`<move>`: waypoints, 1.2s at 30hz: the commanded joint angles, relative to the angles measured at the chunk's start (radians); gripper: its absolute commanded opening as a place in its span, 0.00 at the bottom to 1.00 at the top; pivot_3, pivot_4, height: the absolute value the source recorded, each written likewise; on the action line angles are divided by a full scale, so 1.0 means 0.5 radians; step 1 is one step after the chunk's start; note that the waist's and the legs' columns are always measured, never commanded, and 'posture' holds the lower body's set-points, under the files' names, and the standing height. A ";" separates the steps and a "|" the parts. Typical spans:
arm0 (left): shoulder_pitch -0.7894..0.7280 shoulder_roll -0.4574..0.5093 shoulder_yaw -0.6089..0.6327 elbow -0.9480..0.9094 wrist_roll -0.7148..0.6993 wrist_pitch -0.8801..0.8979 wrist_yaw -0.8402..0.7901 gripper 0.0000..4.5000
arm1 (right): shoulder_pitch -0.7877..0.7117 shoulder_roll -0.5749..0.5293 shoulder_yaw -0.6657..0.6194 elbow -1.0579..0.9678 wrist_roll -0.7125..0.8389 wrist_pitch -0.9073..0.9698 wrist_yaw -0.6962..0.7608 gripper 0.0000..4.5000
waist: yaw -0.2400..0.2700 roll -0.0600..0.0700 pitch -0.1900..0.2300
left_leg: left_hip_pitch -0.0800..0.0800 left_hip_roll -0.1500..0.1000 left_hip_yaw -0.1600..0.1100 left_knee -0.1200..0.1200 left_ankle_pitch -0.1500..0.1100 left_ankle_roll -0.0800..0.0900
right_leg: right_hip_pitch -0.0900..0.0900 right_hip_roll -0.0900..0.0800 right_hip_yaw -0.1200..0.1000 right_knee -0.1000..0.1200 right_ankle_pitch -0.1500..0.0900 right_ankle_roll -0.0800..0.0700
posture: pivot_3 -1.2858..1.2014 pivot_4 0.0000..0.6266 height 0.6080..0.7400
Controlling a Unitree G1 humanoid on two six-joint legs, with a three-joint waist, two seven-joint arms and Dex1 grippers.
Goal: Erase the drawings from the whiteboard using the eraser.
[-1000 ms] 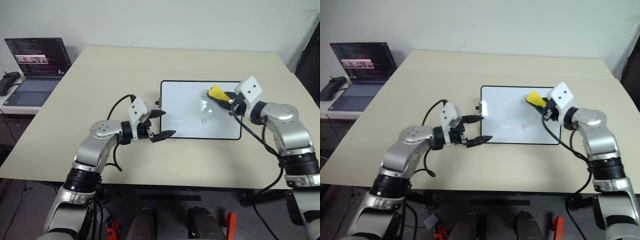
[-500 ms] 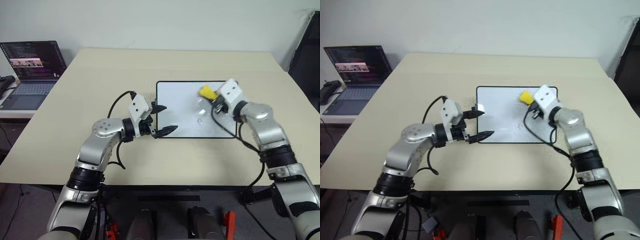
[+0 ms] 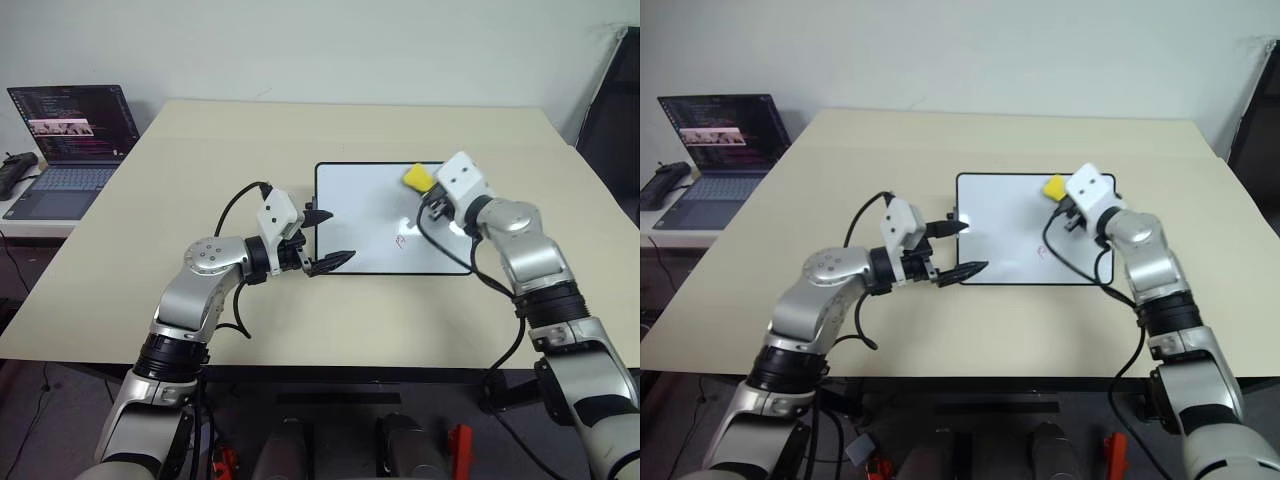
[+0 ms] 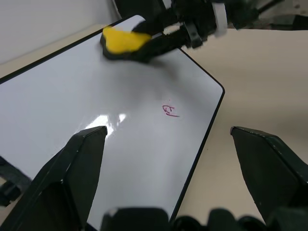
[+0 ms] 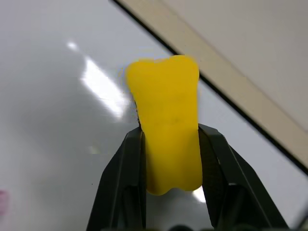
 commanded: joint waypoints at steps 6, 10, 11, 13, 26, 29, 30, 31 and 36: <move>-0.051 -0.010 0.028 0.011 -0.001 -0.076 -0.012 1.00 | 0.072 0.005 0.041 -0.018 -0.053 -0.035 0.027 0.25 | -0.007 0.000 0.000 | 0.000 0.000 0.001 -0.001 0.000 0.000 | -0.001 0.000 0.001 0.000 0.004 -0.007 | 0.52 0.24 1.00; -0.066 -0.018 0.024 0.029 0.002 -0.089 -0.021 1.00 | 0.208 0.065 0.153 -0.237 -0.036 0.018 0.175 0.25 | -0.027 0.000 0.000 | 0.000 0.001 0.001 -0.001 0.000 0.000 | -0.001 0.001 0.001 0.000 0.000 0.001 | 0.52 0.24 1.00; -0.069 -0.018 0.025 0.035 0.003 -0.093 -0.023 1.00 | 0.227 0.076 0.146 -0.279 -0.023 0.039 0.190 0.25 | -0.033 0.000 0.000 | 0.001 0.002 0.001 -0.001 0.000 0.000 | -0.001 0.002 0.002 0.000 -0.001 0.001 | 0.52 0.24 1.00; -0.074 -0.017 0.028 0.041 0.008 -0.100 -0.022 1.00 | 0.240 0.082 0.093 -0.356 0.023 0.093 0.209 0.25 | -0.033 0.000 0.000 | 0.002 0.002 0.003 -0.001 0.000 0.000 | -0.001 0.002 0.004 0.002 -0.001 0.001 | 0.52 0.24 1.00; -0.141 0.142 0.072 0.007 -0.007 -0.069 -0.123 1.00 | 0.360 -0.792 -0.359 -0.814 0.575 0.179 1.132 0.25 | 0.022 0.003 0.003 | -0.014 0.002 -0.004 -0.011 -0.002 -0.001 | -0.006 0.000 -0.007 -0.023 0.003 -0.006 | 0.52 0.24 1.00; -0.128 0.149 0.070 -0.003 -0.014 -0.052 -0.135 1.00 | 0.465 -0.910 -0.364 -0.837 0.553 0.156 1.182 0.25 | 0.021 0.003 0.003 | -0.015 0.002 -0.002 -0.011 -0.004 -0.002 | -0.006 0.000 -0.006 -0.026 0.003 -0.005 | 0.52 0.24 1.00; -0.126 0.147 0.069 -0.002 -0.014 -0.049 -0.136 1.00 | 0.471 -0.919 -0.367 -0.826 0.542 0.164 1.164 0.25 | 0.020 0.003 0.003 | -0.015 0.002 -0.002 -0.011 -0.004 -0.002 | -0.006 0.000 -0.005 -0.025 0.003 -0.005 | 0.52 0.24 1.00; -0.125 0.144 0.068 -0.002 -0.014 -0.046 -0.136 1.00 | 0.469 -0.918 -0.373 -0.819 0.542 0.180 1.148 0.25 | 0.018 0.003 0.003 | -0.015 0.002 -0.001 -0.010 -0.004 -0.002 | -0.006 0.000 -0.005 -0.025 0.003 -0.005 | 0.52 0.24 1.00; -0.131 0.135 0.058 -0.007 -0.015 -0.033 -0.149 1.00 | 0.475 -0.879 -0.353 -0.851 0.562 0.212 1.118 0.25 | 0.017 0.003 0.003 | -0.014 0.002 -0.002 -0.009 -0.003 -0.002 | -0.006 0.000 -0.005 -0.023 -0.001 0.003 | 0.52 0.24 1.00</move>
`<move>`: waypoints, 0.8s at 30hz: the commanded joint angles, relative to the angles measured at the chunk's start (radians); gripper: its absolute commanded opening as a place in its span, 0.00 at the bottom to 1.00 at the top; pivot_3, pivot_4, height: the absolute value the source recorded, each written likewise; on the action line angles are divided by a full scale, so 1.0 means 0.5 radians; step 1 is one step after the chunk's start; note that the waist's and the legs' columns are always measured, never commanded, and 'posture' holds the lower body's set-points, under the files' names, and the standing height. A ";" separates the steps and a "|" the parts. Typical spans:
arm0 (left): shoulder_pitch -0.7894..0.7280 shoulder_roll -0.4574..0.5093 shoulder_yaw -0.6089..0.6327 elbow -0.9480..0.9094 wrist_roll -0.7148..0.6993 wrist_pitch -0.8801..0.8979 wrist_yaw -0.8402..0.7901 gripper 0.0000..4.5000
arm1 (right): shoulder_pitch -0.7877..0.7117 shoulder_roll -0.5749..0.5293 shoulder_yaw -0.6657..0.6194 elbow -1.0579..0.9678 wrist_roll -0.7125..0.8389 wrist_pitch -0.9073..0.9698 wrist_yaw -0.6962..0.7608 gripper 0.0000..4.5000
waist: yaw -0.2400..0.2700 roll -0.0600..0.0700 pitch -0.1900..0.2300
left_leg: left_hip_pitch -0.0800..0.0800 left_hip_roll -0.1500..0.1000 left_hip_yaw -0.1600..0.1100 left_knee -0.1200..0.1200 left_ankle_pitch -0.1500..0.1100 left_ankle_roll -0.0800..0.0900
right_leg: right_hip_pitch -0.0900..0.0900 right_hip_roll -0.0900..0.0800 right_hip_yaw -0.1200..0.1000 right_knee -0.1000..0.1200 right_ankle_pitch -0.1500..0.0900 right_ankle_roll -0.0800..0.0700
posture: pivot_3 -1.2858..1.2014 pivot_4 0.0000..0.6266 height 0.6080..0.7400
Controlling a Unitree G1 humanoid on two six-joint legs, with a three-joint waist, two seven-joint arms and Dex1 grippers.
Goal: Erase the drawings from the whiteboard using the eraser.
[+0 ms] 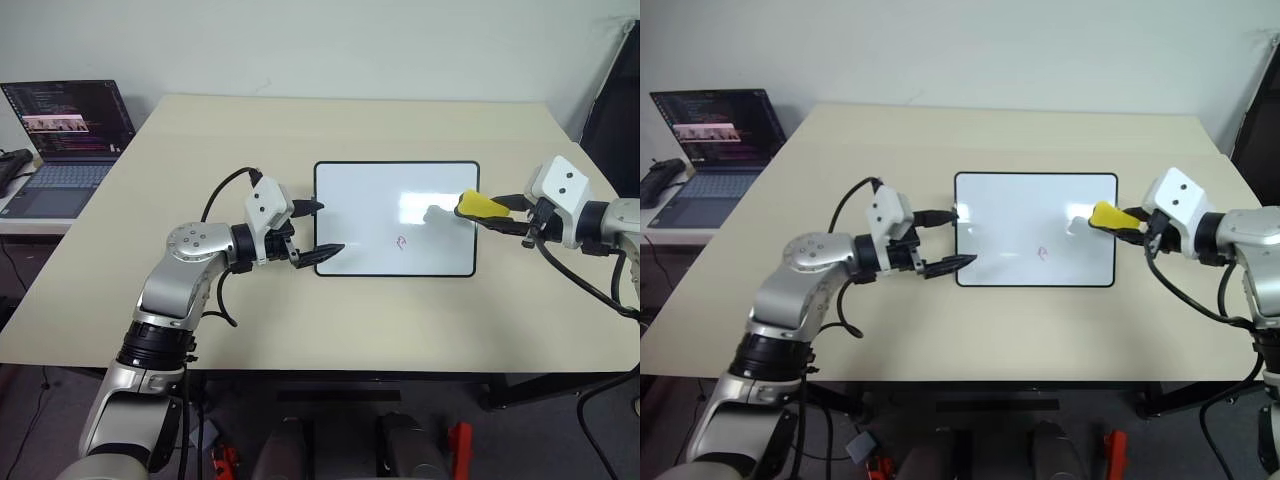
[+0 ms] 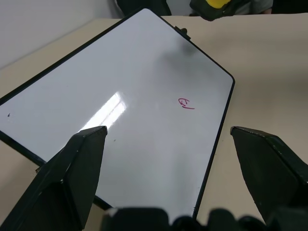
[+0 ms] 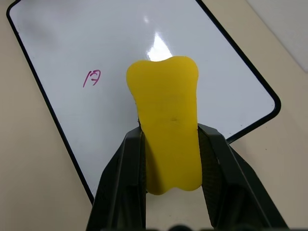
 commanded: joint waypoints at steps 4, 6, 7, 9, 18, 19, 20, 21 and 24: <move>-0.035 0.000 0.023 -0.060 -0.024 -0.003 -0.014 1.00 | -0.028 0.022 -0.013 -0.106 0.023 0.031 -0.028 0.25 | 0.001 0.000 0.000 | -0.001 0.000 0.000 0.000 0.000 0.000 | 0.000 0.000 0.000 -0.001 0.001 0.000 | 0.52 0.24 1.00; -0.035 0.001 0.020 -0.064 -0.022 -0.002 -0.016 1.00 | -0.025 0.025 -0.010 -0.110 0.023 0.039 -0.024 0.25 | 0.003 0.000 0.000 | -0.001 0.000 0.000 0.000 0.000 0.000 | 0.000 0.000 0.000 -0.001 0.003 -0.004 | 0.52 0.24 1.00; -0.028 0.002 0.013 -0.071 -0.019 0.004 -0.016 1.00 | -0.020 0.025 -0.008 -0.110 0.022 0.042 -0.023 0.25 | 0.004 0.000 0.000 | -0.001 0.000 0.000 0.000 0.000 0.000 | 0.000 0.000 0.000 -0.001 0.004 -0.007 | 0.52 0.24 1.00; -0.012 0.006 0.004 -0.082 -0.018 0.012 -0.022 1.00 | -0.009 0.025 0.006 -0.107 0.009 0.040 -0.025 0.25 | 0.005 0.000 0.000 | -0.001 -0.001 0.000 0.000 0.000 0.000 | 0.000 -0.001 0.000 -0.001 0.004 -0.006 | 0.52 0.24 1.00; 0.006 0.006 -0.001 -0.095 -0.019 0.025 -0.025 1.00 | -0.030 0.220 0.059 -0.157 0.007 0.053 -0.174 0.25 | 0.003 0.000 0.000 | -0.001 0.000 -0.001 0.000 0.000 0.000 | 0.000 -0.001 0.000 0.000 0.004 -0.007 | 0.52 0.24 1.00; 0.010 0.000 -0.006 -0.092 -0.015 0.022 -0.022 1.00 | -0.029 0.334 0.081 -0.149 -0.011 0.065 -0.283 0.25 | 0.001 0.000 0.000 | -0.001 0.000 0.000 0.000 0.000 0.000 | 0.000 0.000 0.000 0.000 0.004 -0.007 | 0.52 0.24 1.00; 0.014 -0.005 -0.011 -0.089 -0.011 0.019 -0.018 1.00 | -0.017 0.428 0.113 -0.148 -0.042 0.063 -0.375 0.25 | -0.002 -0.001 0.000 | 0.000 0.000 0.000 0.000 0.000 0.000 | 0.000 0.000 0.000 0.000 0.004 -0.007 | 0.52 0.24 1.00; 0.020 -0.006 -0.023 -0.081 0.004 0.021 -0.010 1.00 | 0.014 0.498 0.173 -0.129 -0.120 0.008 -0.454 0.25 | -0.004 0.000 0.000 | 0.000 0.000 -0.001 0.000 0.000 0.000 | 0.000 0.000 0.000 0.000 0.005 -0.007 | 0.52 0.24 1.00; 0.055 0.010 -0.053 -0.057 0.041 0.014 -0.012 1.00 | 0.072 0.654 0.267 -0.096 -0.255 -0.061 -0.631 0.25 | 0.002 0.000 0.000 | -0.001 0.000 -0.001 0.000 0.000 0.000 | 0.000 0.000 0.000 0.001 0.005 -0.007 | 0.52 0.24 1.00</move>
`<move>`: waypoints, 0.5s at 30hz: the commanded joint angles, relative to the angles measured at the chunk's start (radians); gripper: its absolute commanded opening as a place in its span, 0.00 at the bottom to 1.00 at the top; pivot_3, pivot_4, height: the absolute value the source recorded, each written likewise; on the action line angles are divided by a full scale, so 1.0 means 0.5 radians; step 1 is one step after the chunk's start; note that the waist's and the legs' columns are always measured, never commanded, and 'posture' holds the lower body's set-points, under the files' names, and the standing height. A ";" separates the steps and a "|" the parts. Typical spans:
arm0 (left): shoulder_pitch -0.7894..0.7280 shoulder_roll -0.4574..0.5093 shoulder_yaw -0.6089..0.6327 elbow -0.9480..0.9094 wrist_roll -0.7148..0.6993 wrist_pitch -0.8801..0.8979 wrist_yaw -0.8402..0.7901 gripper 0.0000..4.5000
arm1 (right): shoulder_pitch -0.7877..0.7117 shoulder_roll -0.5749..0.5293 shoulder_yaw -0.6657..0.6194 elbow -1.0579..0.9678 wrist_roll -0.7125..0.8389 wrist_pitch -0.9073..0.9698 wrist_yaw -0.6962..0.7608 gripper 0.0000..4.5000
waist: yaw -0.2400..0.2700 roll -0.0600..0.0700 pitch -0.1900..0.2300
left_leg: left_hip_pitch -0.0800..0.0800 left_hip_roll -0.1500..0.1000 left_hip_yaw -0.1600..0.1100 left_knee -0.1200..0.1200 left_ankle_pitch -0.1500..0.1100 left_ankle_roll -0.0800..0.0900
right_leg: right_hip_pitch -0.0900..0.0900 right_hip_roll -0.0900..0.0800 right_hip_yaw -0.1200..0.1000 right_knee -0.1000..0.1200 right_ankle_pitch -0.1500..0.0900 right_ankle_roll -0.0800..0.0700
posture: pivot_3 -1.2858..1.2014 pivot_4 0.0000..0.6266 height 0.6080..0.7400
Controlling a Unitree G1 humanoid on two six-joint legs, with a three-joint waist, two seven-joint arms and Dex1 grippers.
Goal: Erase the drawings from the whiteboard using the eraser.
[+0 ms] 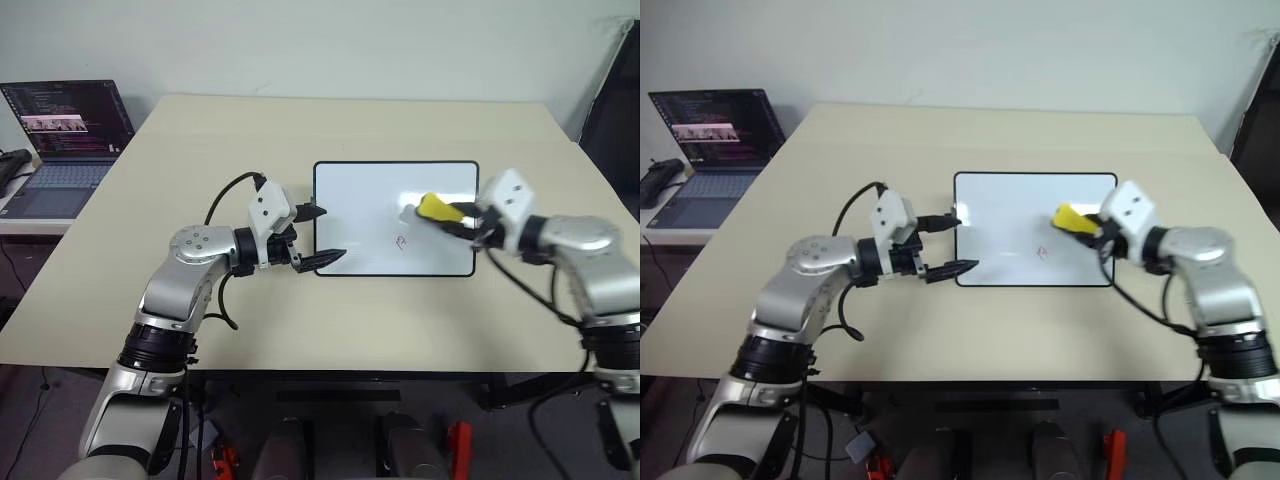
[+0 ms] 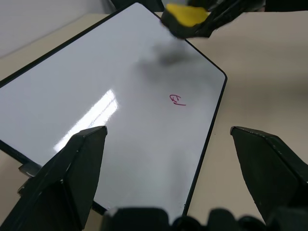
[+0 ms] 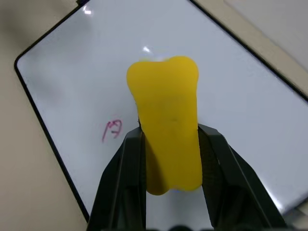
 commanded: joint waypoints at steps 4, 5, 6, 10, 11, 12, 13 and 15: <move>0.051 0.024 0.006 -0.030 0.015 -0.027 -0.021 1.00 | 0.033 0.164 0.074 0.105 -0.228 -0.118 -0.349 0.25 | 0.016 0.000 0.000 | -0.001 -0.002 0.000 0.000 0.000 0.000 | 0.000 -0.003 0.000 -0.001 0.000 0.000 | 0.52 0.24 1.00; 0.051 0.026 0.006 -0.026 0.017 -0.028 -0.024 1.00 | 0.041 0.165 0.101 0.138 -0.266 -0.134 -0.368 0.25 | 0.020 0.000 0.000 | -0.001 -0.002 0.000 0.001 0.000 0.000 | 0.000 -0.003 0.000 -0.001 0.000 0.000 | 0.52 0.24 1.00; 0.050 0.027 0.005 -0.023 0.017 -0.029 -0.026 1.00 | 0.048 0.163 0.127 0.167 -0.302 -0.142 -0.381 0.25 | 0.021 0.000 0.000 | -0.001 -0.002 0.000 0.001 0.000 0.000 | 0.000 -0.003 -0.001 0.000 0.000 0.000 | 0.52 0.24 1.00; 0.046 0.023 0.003 -0.027 0.007 -0.021 -0.027 1.00 | 0.047 0.184 0.153 0.311 -0.381 -0.196 -0.456 0.25 | 0.018 -0.001 0.000 | 0.002 -0.001 0.000 0.002 0.000 0.000 | 0.003 -0.002 -0.001 0.000 0.001 0.001 | 0.52 0.24 1.00; 0.049 0.022 0.002 -0.032 0.005 -0.020 -0.028 1.00 | 0.043 0.184 0.158 0.345 -0.397 -0.207 -0.471 0.25 | 0.018 -0.001 0.000 | 0.003 -0.001 0.000 0.002 0.001 0.000 | 0.003 -0.002 0.000 0.001 0.002 0.001 | 0.52 0.24 1.00; 0.052 0.023 0.002 -0.036 0.004 -0.018 -0.028 1.00 | 0.042 0.180 0.172 0.378 -0.414 -0.221 -0.472 0.25 | 0.017 -0.001 -0.001 | 0.004 -0.001 0.000 0.003 0.001 0.000 | 0.004 -0.002 0.000 0.001 0.003 0.001 | 0.52 0.24 1.00; 0.054 0.022 0.003 -0.038 0.002 -0.017 -0.029 1.00 | 0.046 0.177 0.191 0.404 -0.425 -0.236 -0.461 0.25 | 0.017 -0.001 -0.001 | 0.004 -0.001 0.001 0.003 0.002 0.001 | 0.004 -0.002 0.000 0.001 0.004 0.002 | 0.52 0.24 1.00; 0.053 0.021 0.004 -0.037 0.002 -0.018 -0.031 1.00 | 0.080 0.184 0.245 0.428 -0.435 -0.282 -0.418 0.25 | 0.017 -0.003 -0.003 | 0.006 -0.001 0.001 0.004 0.004 0.003 | 0.007 -0.002 0.000 0.000 0.004 0.003 | 0.52 0.24 1.00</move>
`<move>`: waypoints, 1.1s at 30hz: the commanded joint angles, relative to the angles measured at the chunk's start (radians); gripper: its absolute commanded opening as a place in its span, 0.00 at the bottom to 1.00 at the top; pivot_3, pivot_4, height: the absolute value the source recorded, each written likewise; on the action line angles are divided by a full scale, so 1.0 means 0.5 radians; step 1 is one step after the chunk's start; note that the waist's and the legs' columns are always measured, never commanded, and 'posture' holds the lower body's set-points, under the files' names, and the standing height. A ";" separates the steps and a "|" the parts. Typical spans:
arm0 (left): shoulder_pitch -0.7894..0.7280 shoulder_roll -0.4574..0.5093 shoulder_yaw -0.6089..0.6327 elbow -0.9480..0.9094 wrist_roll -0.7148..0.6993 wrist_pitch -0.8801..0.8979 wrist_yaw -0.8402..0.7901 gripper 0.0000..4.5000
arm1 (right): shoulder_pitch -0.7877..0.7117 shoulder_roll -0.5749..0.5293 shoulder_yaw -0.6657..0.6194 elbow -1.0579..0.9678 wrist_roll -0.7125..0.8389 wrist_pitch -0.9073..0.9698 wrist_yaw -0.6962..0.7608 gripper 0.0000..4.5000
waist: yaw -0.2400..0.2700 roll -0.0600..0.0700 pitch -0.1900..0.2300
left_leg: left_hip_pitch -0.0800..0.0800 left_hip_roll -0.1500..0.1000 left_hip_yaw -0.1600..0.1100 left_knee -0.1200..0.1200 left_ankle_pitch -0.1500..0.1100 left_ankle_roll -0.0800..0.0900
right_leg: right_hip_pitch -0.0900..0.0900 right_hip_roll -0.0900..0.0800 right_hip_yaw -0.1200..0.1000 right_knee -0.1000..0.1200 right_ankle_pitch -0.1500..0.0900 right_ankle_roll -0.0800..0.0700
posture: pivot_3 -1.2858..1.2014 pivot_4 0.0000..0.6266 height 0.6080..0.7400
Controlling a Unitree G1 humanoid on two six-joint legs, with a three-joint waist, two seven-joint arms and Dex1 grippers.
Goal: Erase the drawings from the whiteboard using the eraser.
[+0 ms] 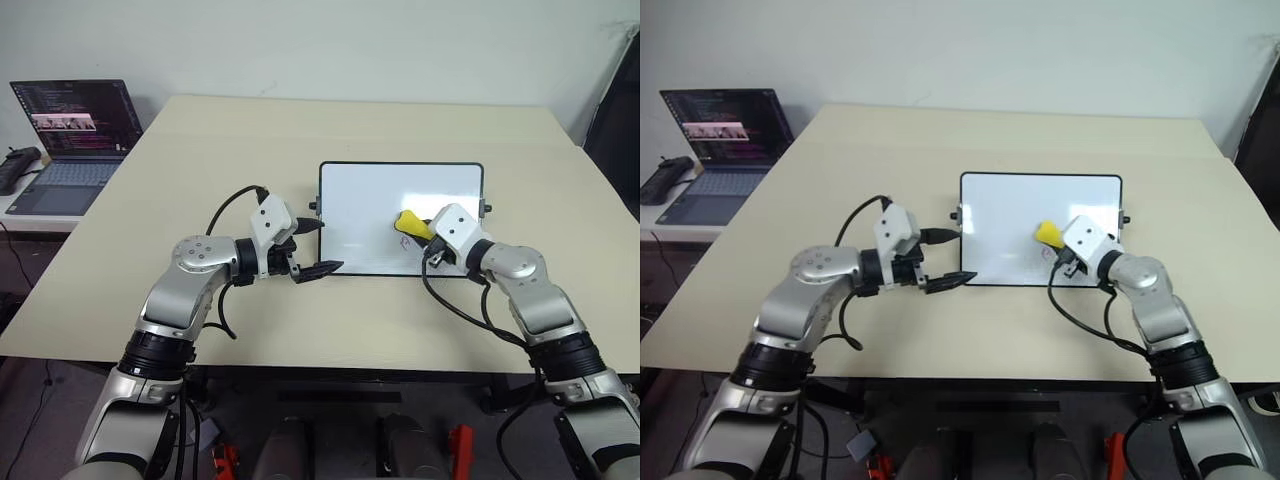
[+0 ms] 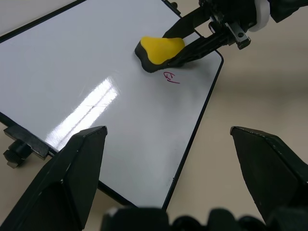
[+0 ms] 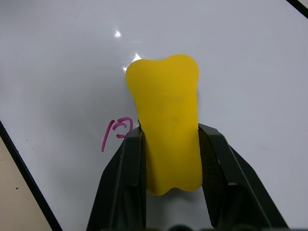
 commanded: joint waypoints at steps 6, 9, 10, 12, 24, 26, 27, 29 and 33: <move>-0.021 -0.001 0.025 -0.047 -0.008 -0.023 -0.014 1.00 | 0.283 0.017 0.243 0.121 -0.104 -0.146 0.173 0.25 | -0.003 -0.014 -0.013 | 0.035 0.002 0.000 -0.004 0.000 0.000 | 0.036 0.000 0.000 -0.006 -0.012 -0.008 | 0.52 0.24 1.00; -0.020 0.000 0.027 -0.047 -0.007 -0.024 -0.015 1.00 | 0.293 0.032 0.223 0.114 -0.091 -0.145 0.167 0.25 | -0.023 -0.017 -0.015 | 0.038 0.004 0.001 -0.002 0.000 0.000 | 0.037 0.001 0.001 -0.005 -0.011 -0.008 | 0.52 0.24 1.00; -0.022 0.000 0.027 -0.046 -0.007 -0.024 -0.015 1.00 | 0.277 0.037 0.202 0.124 -0.089 -0.143 0.150 0.25 | -0.027 -0.017 -0.015 | 0.039 0.004 0.003 -0.002 0.000 0.001 | 0.037 0.000 0.003 -0.004 -0.010 -0.008 | 0.52 0.24 1.00; -0.027 -0.002 0.027 -0.041 -0.005 -0.024 -0.015 1.00 | 0.219 0.045 0.155 0.156 -0.098 -0.125 0.092 0.25 | -0.028 -0.017 -0.015 | 0.040 0.004 0.002 -0.002 0.001 0.001 | 0.038 0.000 0.003 -0.004 -0.009 -0.008 | 0.52 0.24 1.00; -0.060 -0.072 0.019 -0.095 -0.057 -0.016 -0.012 1.00 | 0.113 -0.278 -0.595 -0.627 0.943 0.624 0.623 0.25 | 0.003 -0.008 -0.007 | 0.021 0.001 -0.001 -0.005 -0.003 -0.002 | 0.024 -0.001 0.001 -0.005 -0.008 0.003 | 0.52 0.24 1.00; -0.075 -0.113 -0.015 -0.102 -0.058 -0.021 -0.029 1.00 | 0.070 -0.352 -0.784 -0.621 1.056 0.763 0.556 0.25 | 0.009 -0.008 -0.007 | 0.020 0.001 -0.003 -0.005 -0.009 -0.004 | 0.024 -0.001 -0.002 -0.006 -0.010 -0.001 | 0.52 0.24 1.00; -0.084 -0.145 -0.037 -0.107 -0.061 -0.020 -0.035 1.00 | 0.046 -0.384 -0.884 -0.560 1.068 0.807 0.481 0.25 | 0.011 -0.008 -0.007 | 0.020 0.001 -0.003 -0.005 -0.011 -0.003 | 0.024 -0.001 -0.002 -0.006 -0.011 -0.003 | 0.52 0.24 1.00; -0.110 -0.217 -0.083 -0.096 -0.056 -0.028 -0.042 1.00 | 0.010 -0.447 -1.044 -0.363 0.992 0.866 0.267 0.25 | 0.014 -0.008 -0.006 | 0.019 0.001 -0.003 -0.006 -0.013 -0.002 | 0.024 -0.002 -0.003 -0.008 -0.012 -0.003 | 0.52 0.24 1.00; -0.156 -0.315 -0.155 -0.046 -0.032 -0.055 -0.067 1.00 | 0.000 -0.486 -1.212 -0.062 0.865 1.061 -0.139 0.25 | 0.014 -0.008 -0.006 | 0.019 0.000 -0.002 -0.006 -0.013 -0.002 | 0.025 -0.003 -0.003 -0.009 -0.015 -0.005 | 0.52 0.24 1.00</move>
